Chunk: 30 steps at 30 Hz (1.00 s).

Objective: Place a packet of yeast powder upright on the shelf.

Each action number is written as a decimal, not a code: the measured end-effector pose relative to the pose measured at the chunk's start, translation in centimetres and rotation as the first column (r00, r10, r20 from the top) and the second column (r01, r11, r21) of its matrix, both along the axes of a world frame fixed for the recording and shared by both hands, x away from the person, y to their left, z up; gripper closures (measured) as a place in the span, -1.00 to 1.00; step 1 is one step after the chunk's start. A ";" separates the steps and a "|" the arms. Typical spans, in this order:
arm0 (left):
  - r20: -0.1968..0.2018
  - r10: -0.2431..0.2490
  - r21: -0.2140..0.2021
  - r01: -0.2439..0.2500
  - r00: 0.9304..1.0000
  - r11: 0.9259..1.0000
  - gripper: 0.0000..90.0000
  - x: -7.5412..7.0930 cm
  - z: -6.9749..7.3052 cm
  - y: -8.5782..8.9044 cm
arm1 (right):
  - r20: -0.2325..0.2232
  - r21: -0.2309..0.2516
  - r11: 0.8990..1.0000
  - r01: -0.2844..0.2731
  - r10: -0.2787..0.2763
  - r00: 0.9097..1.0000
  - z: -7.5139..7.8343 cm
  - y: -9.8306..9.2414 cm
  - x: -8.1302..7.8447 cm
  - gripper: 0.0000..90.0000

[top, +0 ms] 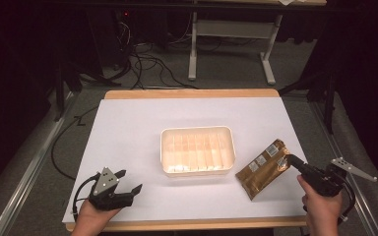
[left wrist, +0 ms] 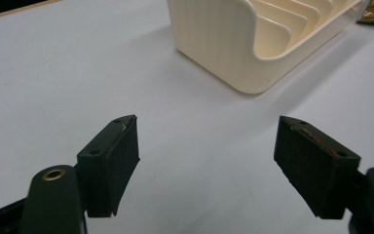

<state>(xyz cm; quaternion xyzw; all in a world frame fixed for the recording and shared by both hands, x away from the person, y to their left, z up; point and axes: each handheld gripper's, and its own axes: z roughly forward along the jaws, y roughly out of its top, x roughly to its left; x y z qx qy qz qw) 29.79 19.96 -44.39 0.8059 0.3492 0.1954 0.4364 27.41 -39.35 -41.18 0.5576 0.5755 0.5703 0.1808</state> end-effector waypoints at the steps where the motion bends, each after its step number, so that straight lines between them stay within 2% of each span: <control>1: -0.001 -0.001 0.001 0.001 1.000 1.000 -0.45 0.0 0.0 0.0 | 0.009 -0.006 1.000 -0.005 0.005 1.000 0.3 0.3 -0.1 1.00; 2: -0.001 -0.001 0.001 0.001 1.000 1.000 -0.45 0.0 0.0 0.0 | 0.009 -0.006 1.000 -0.005 0.005 1.000 0.3 0.3 -0.1 1.00; 5: -0.001 0.000 0.001 0.000 1.000 1.000 -0.45 0.0 0.0 0.0 | 0.054 -0.037 0.999 -0.013 0.015 0.998 1.1 1.4 -0.4 1.00; 10: -0.001 0.001 0.002 -0.001 1.000 1.000 -0.45 0.0 0.0 0.0 | 0.095 -0.063 0.998 -0.017 0.023 0.995 2.0 2.3 -0.5 1.00; 11: -0.001 0.003 0.000 -0.003 1.000 1.000 -0.45 0.1 0.0 0.1 | 0.119 -0.078 0.997 -0.013 0.022 0.993 2.5 2.7 -0.5 1.00; 13: -0.002 0.003 -0.001 -0.003 1.000 1.000 -0.45 0.1 0.0 0.1 | 0.127 -0.086 0.996 -0.011 0.022 0.992 2.7 2.9 -0.5 1.00; 15: -0.004 0.003 0.000 -0.003 1.000 1.000 -0.45 0.1 -0.1 0.1 | 0.160 -0.117 0.993 -0.001 0.020 0.987 3.4 3.4 -0.5 1.00; 16: -0.004 0.003 0.000 -0.003 1.000 1.000 -0.45 0.1 -0.1 0.1 | 0.160 -0.117 0.993 -0.001 0.020 0.987 3.4 3.4 -0.5 1.00; 17: -0.003 0.003 0.001 -0.003 1.000 1.000 -0.45 0.1 -0.1 0.1 | 0.176 -0.148 0.989 0.015 0.011 0.984 3.7 3.7 -0.4 1.00; 21: -0.005 0.002 0.003 -0.002 1.000 1.000 -0.45 0.1 -0.1 0.0 | 0.179 -0.186 0.982 0.027 0.007 0.984 3.8 3.8 -0.1 1.00; 23: -0.004 0.002 0.002 -0.002 1.000 1.000 -0.45 0.1 -0.1 0.0 | 0.160 -0.189 0.982 0.018 0.012 0.987 3.3 3.8 0.0 1.00; 30: -0.002 0.002 0.002 -0.002 1.000 1.000 -0.45 0.1 0.0 0.1 | 0.161 -0.191 0.981 0.022 0.009 0.987 2.9 3.7 -0.4 0.98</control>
